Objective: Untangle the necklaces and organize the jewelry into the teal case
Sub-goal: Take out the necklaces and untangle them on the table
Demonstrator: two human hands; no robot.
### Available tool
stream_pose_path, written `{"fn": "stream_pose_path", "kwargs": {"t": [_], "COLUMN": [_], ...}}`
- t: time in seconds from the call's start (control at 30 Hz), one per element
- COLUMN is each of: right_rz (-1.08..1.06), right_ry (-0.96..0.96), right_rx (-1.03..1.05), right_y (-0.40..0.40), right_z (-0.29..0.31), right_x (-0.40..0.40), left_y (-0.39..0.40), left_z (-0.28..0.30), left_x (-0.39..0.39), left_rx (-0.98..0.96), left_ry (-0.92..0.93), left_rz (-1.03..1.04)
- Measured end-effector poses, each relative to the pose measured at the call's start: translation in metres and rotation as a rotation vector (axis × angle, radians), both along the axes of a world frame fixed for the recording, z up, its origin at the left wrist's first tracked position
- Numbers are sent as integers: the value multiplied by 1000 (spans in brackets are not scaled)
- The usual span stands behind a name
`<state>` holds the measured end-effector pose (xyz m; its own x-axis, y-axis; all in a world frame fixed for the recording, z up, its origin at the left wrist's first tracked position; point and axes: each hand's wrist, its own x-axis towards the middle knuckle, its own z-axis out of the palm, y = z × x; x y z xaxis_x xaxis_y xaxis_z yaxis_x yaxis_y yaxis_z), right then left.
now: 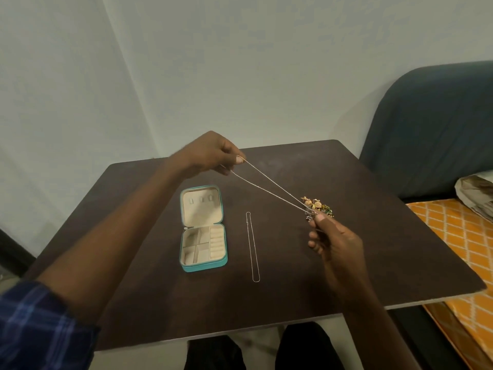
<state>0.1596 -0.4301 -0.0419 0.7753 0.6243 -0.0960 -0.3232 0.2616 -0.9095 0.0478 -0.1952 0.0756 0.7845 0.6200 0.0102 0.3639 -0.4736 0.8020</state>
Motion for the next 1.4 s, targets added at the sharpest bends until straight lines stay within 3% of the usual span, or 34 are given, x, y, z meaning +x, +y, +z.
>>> {"fn": "stream_pose_path", "kwargs": {"t": [0.07, 0.33, 0.43, 0.63, 0.7, 0.77, 0.87, 1.03, 1.4], "right_rz": [-20, -41, -41, 2, 36, 59, 48, -8, -53], "right_ry": [-20, -88, -102, -190, -268, -358, -456, -560, -680], "right_rx": [-6, 24, 36, 46, 40, 29, -4, 26, 72], "right_y": [-3, -9, -9, -4, -2, -1, 1, -1, -7], "right_z": [1, 5, 9, 24, 31, 39, 50, 66, 84], "right_x": [2, 4, 3, 6, 8, 7, 4, 2, -1], "left_y": [0, -4, -4, -17, -31, -49, -81, -116, -135], "left_z": [-4, -10, -13, -22, -21, -16, -4, 10, 8], "left_x": [3, 2, -3, -14, -12, -6, 1, 6, 5], "left_rx": [-22, -599, -681, -198, -40, 64, 25, 13, 88], "left_ry": [-41, -141, -110, 238, 249, 137, -79, -239, -299], "left_rz": [29, 100, 80, -15, -66, -130, -206, -251, -149]}}
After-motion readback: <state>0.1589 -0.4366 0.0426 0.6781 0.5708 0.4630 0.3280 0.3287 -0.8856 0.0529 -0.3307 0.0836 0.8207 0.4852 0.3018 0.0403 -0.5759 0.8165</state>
